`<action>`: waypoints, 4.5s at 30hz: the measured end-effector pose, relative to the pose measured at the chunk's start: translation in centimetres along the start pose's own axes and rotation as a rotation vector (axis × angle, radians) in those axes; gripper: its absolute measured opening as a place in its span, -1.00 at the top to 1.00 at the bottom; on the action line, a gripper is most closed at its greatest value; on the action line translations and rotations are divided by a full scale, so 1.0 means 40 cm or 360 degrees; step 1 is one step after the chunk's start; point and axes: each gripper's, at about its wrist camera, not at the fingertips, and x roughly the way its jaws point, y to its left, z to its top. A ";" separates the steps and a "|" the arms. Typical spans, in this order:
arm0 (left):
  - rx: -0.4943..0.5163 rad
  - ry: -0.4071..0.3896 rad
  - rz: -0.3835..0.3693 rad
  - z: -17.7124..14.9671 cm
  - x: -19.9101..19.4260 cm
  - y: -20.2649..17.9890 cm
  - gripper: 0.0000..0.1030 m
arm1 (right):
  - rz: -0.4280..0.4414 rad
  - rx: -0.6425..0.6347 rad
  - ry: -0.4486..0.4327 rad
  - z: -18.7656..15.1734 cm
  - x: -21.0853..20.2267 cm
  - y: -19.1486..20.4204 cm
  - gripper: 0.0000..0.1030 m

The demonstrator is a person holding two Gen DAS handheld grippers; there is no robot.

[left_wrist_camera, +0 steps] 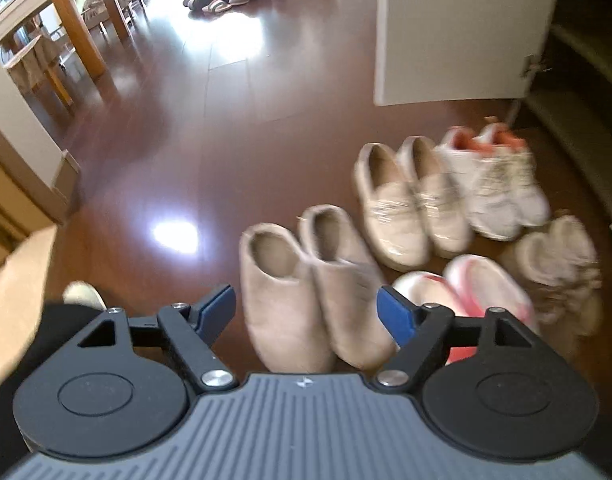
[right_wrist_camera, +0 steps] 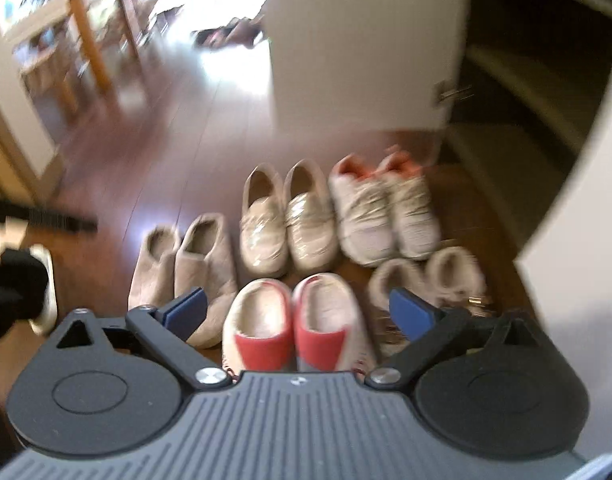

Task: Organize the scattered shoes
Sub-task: 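Lift both grippers back to view the shoe rows, then grasp both red-grey cartoon slippers at their heels with the right gripper, then lift the cartoon slippers with the right gripper into the cabinet shelf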

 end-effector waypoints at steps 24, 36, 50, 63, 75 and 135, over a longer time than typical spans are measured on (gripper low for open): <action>0.0139 -0.0065 -0.0111 -0.334 -0.269 -0.244 -0.59 | -0.0198 0.0177 -0.0247 -0.154 -0.392 -0.075 -0.98; 0.0193 -0.0025 -0.0135 -0.363 -0.274 -0.279 -0.59 | -0.0239 0.0218 -0.0271 -0.164 -0.422 -0.089 -0.98; 0.0171 -0.0016 -0.0082 -0.345 -0.255 -0.246 -0.59 | -0.0222 0.0094 -0.0335 -0.129 -0.440 -0.056 -0.98; -0.0029 0.0211 0.0073 -0.188 0.011 -0.109 -0.59 | 0.0056 -0.0116 0.0134 0.072 -0.069 -0.004 -0.87; -0.0012 0.0318 0.0194 -0.155 0.246 -0.042 -0.59 | 0.0042 -0.0230 0.0825 0.007 0.676 0.107 -0.65; 0.1712 -0.0751 -0.1092 0.745 -0.047 -0.638 -0.57 | -0.1245 0.1614 -0.0171 1.093 -0.126 -0.485 0.56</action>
